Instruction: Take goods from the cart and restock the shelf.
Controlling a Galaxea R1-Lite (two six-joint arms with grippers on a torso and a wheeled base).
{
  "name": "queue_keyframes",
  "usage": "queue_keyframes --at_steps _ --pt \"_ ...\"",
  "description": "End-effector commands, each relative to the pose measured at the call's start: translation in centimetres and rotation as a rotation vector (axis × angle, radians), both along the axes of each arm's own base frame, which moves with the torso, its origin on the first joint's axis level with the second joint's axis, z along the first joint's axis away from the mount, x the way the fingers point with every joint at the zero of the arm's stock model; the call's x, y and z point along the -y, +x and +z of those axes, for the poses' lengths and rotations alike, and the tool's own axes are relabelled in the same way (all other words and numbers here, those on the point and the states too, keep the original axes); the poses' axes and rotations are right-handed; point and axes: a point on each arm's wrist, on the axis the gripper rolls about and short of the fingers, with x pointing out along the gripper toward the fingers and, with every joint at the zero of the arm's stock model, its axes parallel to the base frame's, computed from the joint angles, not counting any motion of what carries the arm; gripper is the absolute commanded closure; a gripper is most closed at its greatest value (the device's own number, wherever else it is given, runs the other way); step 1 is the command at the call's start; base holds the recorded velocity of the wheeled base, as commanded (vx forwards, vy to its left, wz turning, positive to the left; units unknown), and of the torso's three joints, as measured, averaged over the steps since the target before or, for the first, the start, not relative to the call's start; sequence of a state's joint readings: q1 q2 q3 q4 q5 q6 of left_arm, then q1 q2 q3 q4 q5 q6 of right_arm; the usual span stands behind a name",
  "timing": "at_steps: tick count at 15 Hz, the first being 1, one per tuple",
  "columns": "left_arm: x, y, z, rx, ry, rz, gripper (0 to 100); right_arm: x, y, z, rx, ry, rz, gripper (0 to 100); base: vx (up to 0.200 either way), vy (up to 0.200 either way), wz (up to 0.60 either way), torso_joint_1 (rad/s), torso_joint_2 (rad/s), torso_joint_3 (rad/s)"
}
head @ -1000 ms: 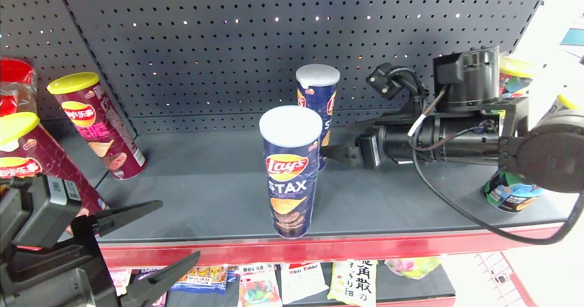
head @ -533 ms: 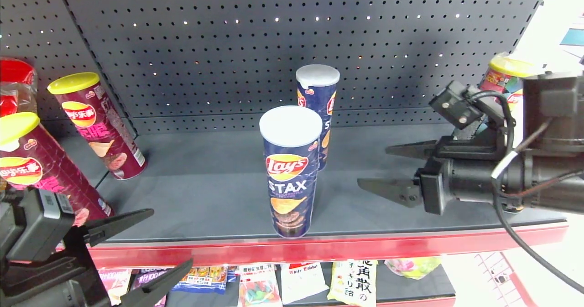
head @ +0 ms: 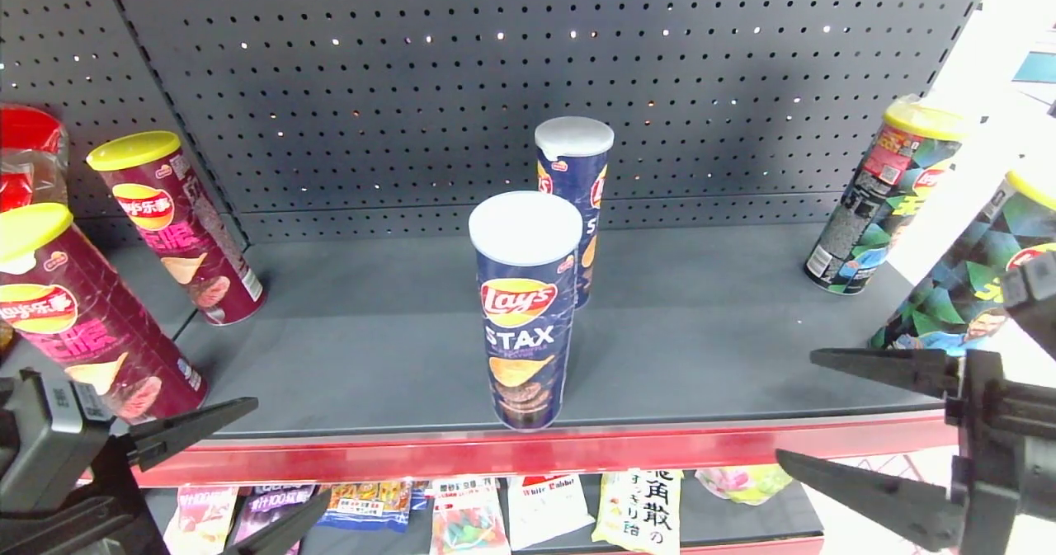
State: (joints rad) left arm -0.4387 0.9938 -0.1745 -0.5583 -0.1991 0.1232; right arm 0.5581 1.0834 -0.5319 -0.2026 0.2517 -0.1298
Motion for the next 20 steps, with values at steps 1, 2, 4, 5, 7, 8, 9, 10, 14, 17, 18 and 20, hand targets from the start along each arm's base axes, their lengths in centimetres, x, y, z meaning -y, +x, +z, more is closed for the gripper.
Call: queue_keyframes --at_steps 1,2,4,5,7,8,9,10,14,17,18,20 --pt "0.0 0.0 0.0 0.0 -0.001 0.0 0 2.3 -3.5 -0.7 0.07 0.035 -0.028 0 0.0 0.0 0.0 0.0 0.0 0.0" --pt "0.0 0.0 0.0 0.0 -0.001 0.0 0 3.3 -4.8 -1.5 0.095 0.04 -0.067 0 0.0 0.0 0.0 0.0 0.0 0.0" --pt "0.1 0.3 0.3 0.002 -0.001 0.001 0 4.9 -6.4 -2.5 0.119 0.055 -0.206 0 0.0 0.0 0.0 0.0 0.0 0.0" --pt "0.2 0.5 0.4 0.002 0.0 0.003 0 5.4 -6.9 -2.6 0.11 0.069 -0.253 0 0.0 0.0 0.0 0.0 0.0 0.0" --pt "0.5 1.1 0.9 0.011 0.0 0.008 0 6.9 -8.6 -3.1 0.045 0.089 -0.468 0 0.0 0.0 0.0 0.0 0.0 0.0" --pt "0.5 1.3 1.1 0.022 0.012 0.032 0 7.4 -9.3 -3.2 0.033 0.098 -0.573 0 0.0 0.0 0.0 0.0 0.0 0.0" --pt "0.5 1.5 1.3 0.038 0.035 0.086 0 7.8 -9.9 -3.7 0.024 0.094 -0.685 0 0.0 0.0 0.0 0.0 0.0 0.0" --pt "0.4 1.6 1.3 0.05 0.056 0.13 0 8.0 -10.6 -4.3 0.017 0.079 -0.784 0 0.0 0.0 0.0 0.0 0.0 0.0" --pt "0.4 1.8 1.3 0.056 0.072 0.14 0 8.1 -13.7 -7.7 0.046 0.084 -0.894 0 0.0 0.0 0.0 0.0 0.0 0.0" --pt "0.1 1.6 1.1 0.076 0.121 0.189 0 8.1 -15.0 -10.7 0.135 0.063 -0.848 0 0.0 0.0 0.0 0.0 0.0 0.0" --pt "0.1 1.6 1.2 0.09 0.131 0.182 0 8.1 -15.2 -11.1 0.155 0.056 -0.816 0 0.0 0.0 0.0 0.0 0.0 0.0" --pt "0.1 1.5 1.3 0.098 0.124 0.174 0 8.1 -15.2 -11.1 0.171 0.035 -0.801 0 0.0 0.0 0.0 0.0 0.0 0.0"
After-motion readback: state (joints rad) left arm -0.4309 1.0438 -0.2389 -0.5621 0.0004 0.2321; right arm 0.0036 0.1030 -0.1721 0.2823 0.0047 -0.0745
